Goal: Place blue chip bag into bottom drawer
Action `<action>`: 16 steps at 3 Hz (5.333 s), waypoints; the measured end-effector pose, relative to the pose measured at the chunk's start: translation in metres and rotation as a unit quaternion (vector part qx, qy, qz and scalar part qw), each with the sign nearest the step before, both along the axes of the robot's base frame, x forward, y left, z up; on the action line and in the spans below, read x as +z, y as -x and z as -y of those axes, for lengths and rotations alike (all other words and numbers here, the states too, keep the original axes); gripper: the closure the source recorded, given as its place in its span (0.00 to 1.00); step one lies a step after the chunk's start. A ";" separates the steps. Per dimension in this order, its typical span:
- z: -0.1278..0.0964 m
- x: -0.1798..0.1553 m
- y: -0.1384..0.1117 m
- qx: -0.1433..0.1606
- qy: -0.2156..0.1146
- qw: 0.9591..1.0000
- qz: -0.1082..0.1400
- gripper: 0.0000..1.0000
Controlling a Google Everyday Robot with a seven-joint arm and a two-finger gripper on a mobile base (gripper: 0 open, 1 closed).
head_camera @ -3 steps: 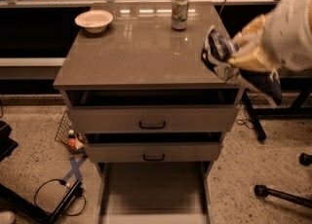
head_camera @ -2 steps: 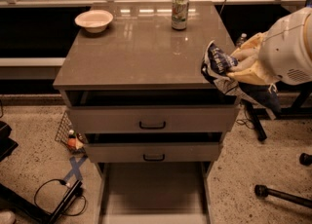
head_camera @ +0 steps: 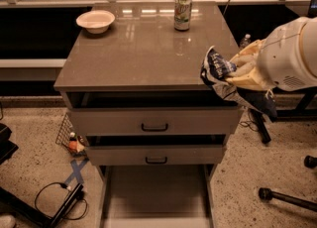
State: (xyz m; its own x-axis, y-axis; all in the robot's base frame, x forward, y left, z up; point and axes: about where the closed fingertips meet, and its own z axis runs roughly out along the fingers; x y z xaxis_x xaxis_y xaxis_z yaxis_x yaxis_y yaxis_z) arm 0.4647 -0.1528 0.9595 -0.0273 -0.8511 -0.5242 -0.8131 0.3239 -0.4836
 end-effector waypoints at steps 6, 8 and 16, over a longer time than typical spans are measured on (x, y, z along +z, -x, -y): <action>0.041 -0.309 0.057 -0.022 -0.166 0.983 -0.075 1.00; 0.018 -0.432 0.011 0.028 -0.188 0.981 -0.048 1.00; -0.053 -0.650 0.042 0.122 -0.273 0.948 -0.108 0.10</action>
Offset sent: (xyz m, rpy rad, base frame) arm -0.0488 -0.0567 -0.2165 0.2716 0.0655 -0.0947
